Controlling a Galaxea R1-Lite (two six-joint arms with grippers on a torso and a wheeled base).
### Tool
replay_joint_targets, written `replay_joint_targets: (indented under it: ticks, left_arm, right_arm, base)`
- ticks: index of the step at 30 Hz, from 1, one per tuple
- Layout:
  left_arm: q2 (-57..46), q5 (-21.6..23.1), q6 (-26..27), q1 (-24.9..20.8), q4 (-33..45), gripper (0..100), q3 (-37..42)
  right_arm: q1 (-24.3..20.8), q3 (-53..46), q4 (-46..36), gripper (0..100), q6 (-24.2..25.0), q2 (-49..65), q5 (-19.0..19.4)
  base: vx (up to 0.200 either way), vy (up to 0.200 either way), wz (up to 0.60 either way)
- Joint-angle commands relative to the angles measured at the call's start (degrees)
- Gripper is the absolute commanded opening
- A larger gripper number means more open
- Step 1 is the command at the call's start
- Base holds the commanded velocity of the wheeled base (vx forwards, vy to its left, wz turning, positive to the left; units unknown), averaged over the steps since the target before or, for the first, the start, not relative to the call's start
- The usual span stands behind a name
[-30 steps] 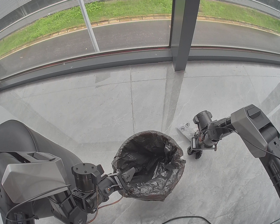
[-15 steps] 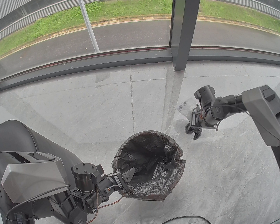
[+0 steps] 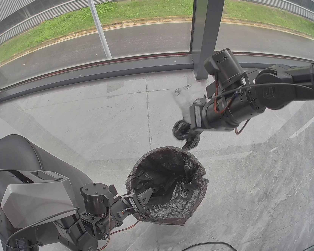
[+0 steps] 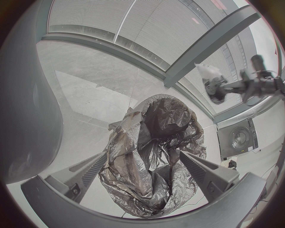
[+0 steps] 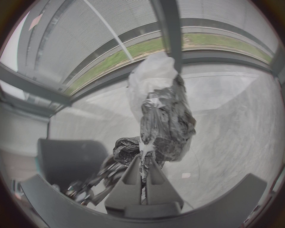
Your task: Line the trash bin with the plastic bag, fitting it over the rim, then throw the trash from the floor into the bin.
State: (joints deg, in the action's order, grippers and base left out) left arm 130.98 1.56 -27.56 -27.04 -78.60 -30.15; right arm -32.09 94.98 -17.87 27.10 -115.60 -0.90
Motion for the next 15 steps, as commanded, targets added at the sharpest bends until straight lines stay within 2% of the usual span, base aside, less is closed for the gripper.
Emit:
replay_joint_targets:
  ticks: [1,5,13,15]
  left_arm:
    - [-0.3,-0.1,0.0,-0.3,-0.1,100,0.1]
    - [-0.3,0.0,0.0,-0.3,-0.1,100,0.1]
    - [-0.3,-0.1,0.0,-0.6,-0.1,100,0.2]
    - [-0.2,-0.1,0.0,-0.6,-0.1,100,0.2]
  right_arm:
    - [-12.8,-13.6,-1.6,0,0.6,11.7,8.2]
    - [-16.3,-18.2,-1.3,0,1.8,10.0,9.1]
    - [-16.0,-19.8,-1.0,0,3.0,5.6,10.5]
    - [-15.2,-19.8,-0.1,0,3.0,2.6,11.8]
  base:
    - [0.0,0.0,0.0]
    - [0.0,0.0,0.0]
    - [0.0,0.0,0.0]
    - [0.0,0.0,0.0]
